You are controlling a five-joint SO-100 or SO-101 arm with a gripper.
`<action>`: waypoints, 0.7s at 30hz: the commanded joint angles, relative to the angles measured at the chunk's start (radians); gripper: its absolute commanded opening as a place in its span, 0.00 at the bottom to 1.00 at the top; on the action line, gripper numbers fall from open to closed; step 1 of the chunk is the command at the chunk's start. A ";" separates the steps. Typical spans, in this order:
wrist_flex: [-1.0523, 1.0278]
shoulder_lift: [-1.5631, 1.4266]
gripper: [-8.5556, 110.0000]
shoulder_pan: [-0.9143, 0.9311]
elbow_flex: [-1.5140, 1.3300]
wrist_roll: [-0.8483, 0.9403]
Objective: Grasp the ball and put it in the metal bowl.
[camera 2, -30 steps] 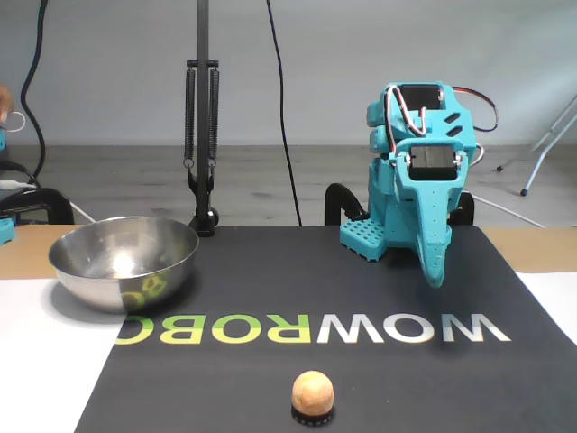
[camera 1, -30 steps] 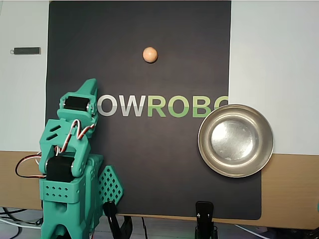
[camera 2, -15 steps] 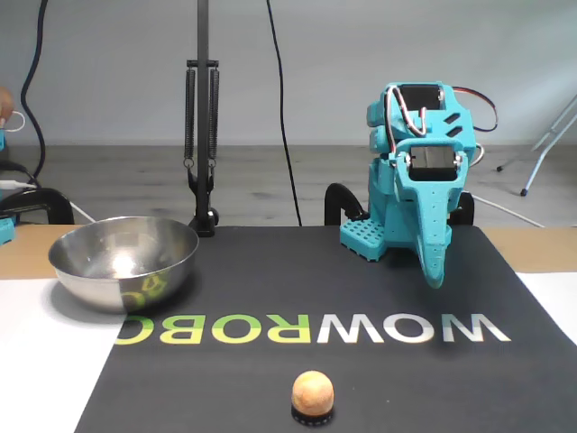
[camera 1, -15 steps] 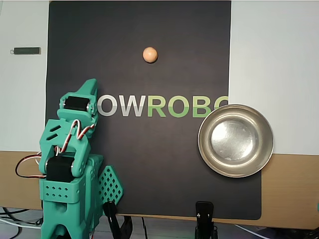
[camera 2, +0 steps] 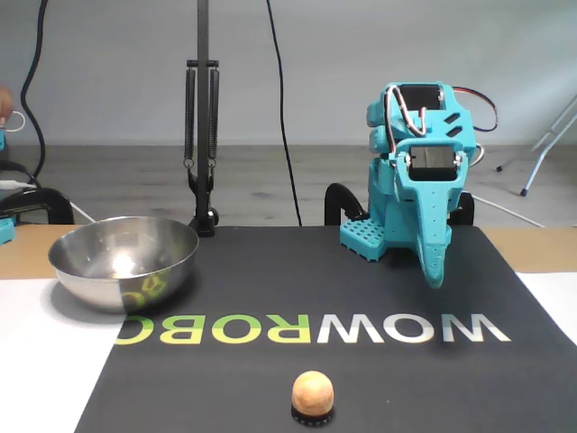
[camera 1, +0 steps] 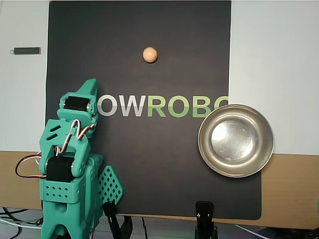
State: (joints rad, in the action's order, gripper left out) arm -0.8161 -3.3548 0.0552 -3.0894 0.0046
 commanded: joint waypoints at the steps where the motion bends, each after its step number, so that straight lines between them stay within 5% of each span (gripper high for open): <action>1: 0.002 -0.051 0.08 -0.003 -0.037 0.005; 21: -0.006 -0.035 0.08 -0.002 -0.018 0.006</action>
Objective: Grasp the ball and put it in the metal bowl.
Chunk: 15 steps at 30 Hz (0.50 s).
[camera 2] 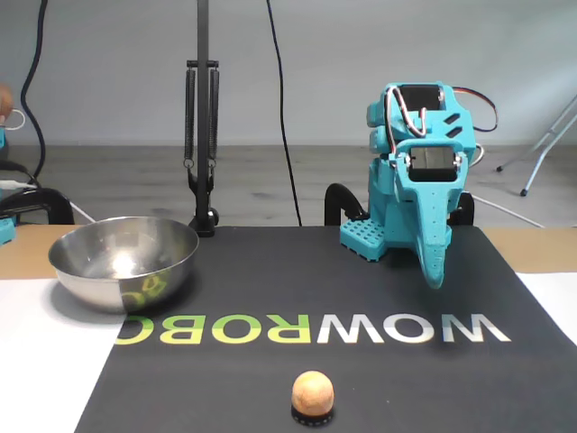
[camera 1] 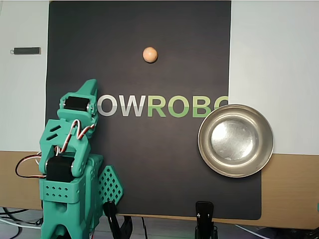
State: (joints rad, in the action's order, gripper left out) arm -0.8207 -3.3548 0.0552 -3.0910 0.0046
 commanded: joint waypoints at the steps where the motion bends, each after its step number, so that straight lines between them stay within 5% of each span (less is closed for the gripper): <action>1: -0.002 -0.032 0.08 0.000 -0.017 0.006; 15: -0.005 0.373 0.08 0.005 0.308 0.006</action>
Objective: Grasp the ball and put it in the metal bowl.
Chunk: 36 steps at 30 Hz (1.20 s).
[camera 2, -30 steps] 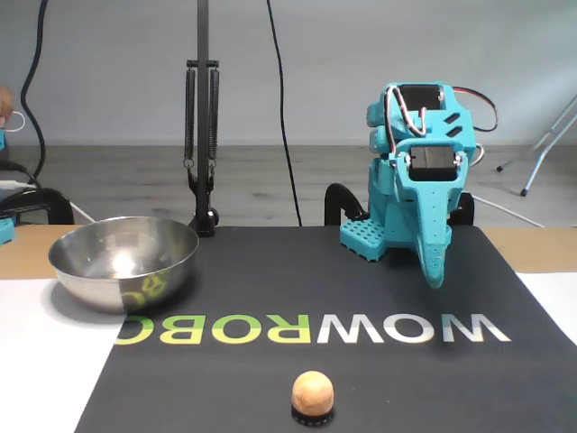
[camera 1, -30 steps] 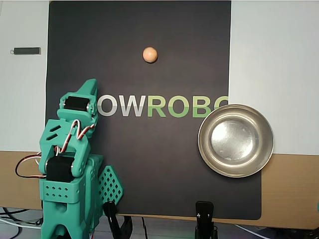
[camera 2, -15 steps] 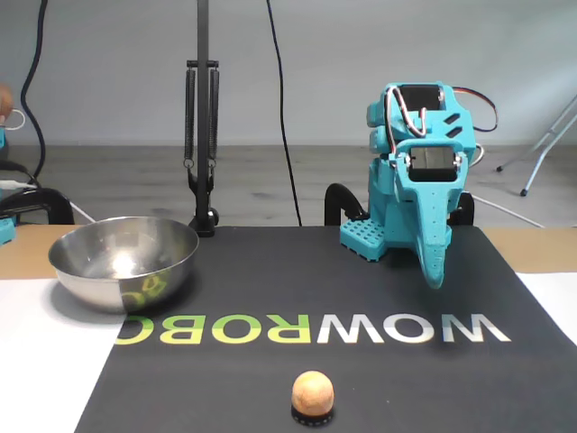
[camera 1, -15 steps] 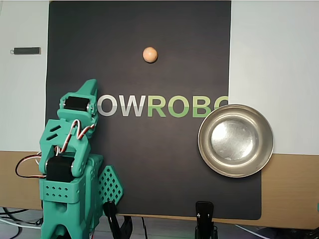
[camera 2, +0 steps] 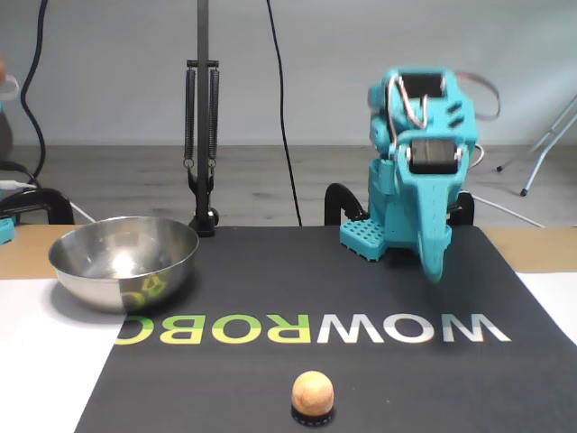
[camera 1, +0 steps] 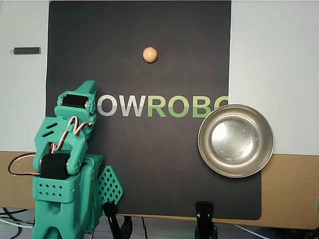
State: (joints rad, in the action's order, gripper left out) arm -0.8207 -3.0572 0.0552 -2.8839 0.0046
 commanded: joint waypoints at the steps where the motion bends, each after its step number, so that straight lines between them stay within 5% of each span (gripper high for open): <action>1: -0.005 0.114 0.08 0.006 0.132 0.006; 9: -0.020 0.431 0.08 0.026 0.416 0.006; 23: -0.497 0.864 0.08 0.021 1.026 0.006; 36: -0.712 1.276 0.08 0.018 1.399 0.006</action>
State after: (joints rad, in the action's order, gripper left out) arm -1.5094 -1.8300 0.0752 -1.5754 0.0046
